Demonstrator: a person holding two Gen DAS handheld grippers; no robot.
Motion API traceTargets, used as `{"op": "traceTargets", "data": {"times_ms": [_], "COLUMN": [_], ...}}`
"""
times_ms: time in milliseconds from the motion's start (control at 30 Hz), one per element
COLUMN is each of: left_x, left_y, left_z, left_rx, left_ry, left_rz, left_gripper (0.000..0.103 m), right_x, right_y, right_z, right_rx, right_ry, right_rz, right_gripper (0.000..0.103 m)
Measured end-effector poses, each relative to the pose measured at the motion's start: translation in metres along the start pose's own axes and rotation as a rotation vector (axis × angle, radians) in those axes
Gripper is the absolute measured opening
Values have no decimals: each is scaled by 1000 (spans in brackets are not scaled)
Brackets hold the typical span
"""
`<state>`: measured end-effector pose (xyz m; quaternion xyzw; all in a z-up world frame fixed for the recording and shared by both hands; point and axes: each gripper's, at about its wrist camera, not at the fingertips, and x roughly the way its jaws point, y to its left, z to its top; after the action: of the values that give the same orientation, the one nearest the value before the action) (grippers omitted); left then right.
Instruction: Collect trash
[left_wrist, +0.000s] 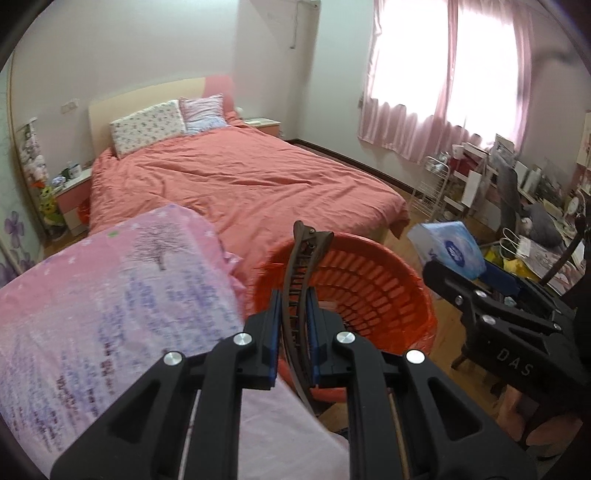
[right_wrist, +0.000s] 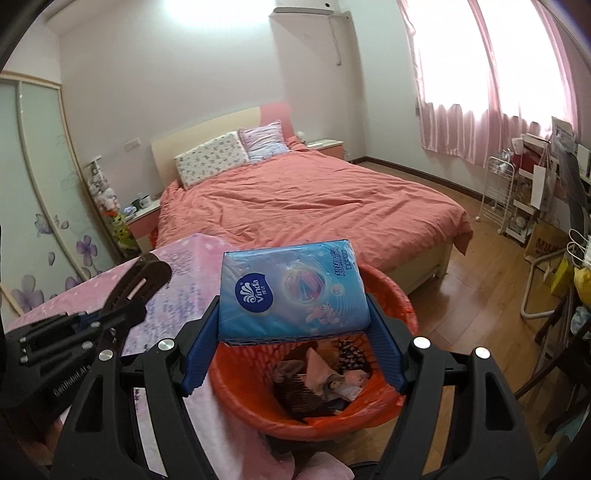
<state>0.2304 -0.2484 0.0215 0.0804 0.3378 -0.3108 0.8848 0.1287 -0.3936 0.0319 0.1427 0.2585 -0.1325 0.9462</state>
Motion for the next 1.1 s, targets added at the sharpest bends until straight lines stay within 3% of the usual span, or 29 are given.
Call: {"op": "traceTargets", "data": {"times_ms": [167,300,433,567,800,1100], "left_x": [32,52,66,66,27,-80], "left_y": [-11,-8,3,22,51,76], "left_z": [1,-2,-7,-11,-22,-65], "left_rx": [-1,-8,-37,-69,-101,-111], "left_ry": [38,67,73,80,17,-139], "left_rz": [-36,-42,-19,21,116,287], "left_gripper": [14,16,41,44,63,97], "right_x": [13,25,36,32,-2,-62], "right_y": [-16,-29,-34,-31,-11,24], "right_z": [3,5,7,2,-9,-28], "right_rx": [24,68,99,88,9,-84], "right_ry": [8,19,30,26,-45,-135], "right_rz": [-2,49,66,44,-26,-138], "right_gripper": [73,74,82,87,97,101]}}
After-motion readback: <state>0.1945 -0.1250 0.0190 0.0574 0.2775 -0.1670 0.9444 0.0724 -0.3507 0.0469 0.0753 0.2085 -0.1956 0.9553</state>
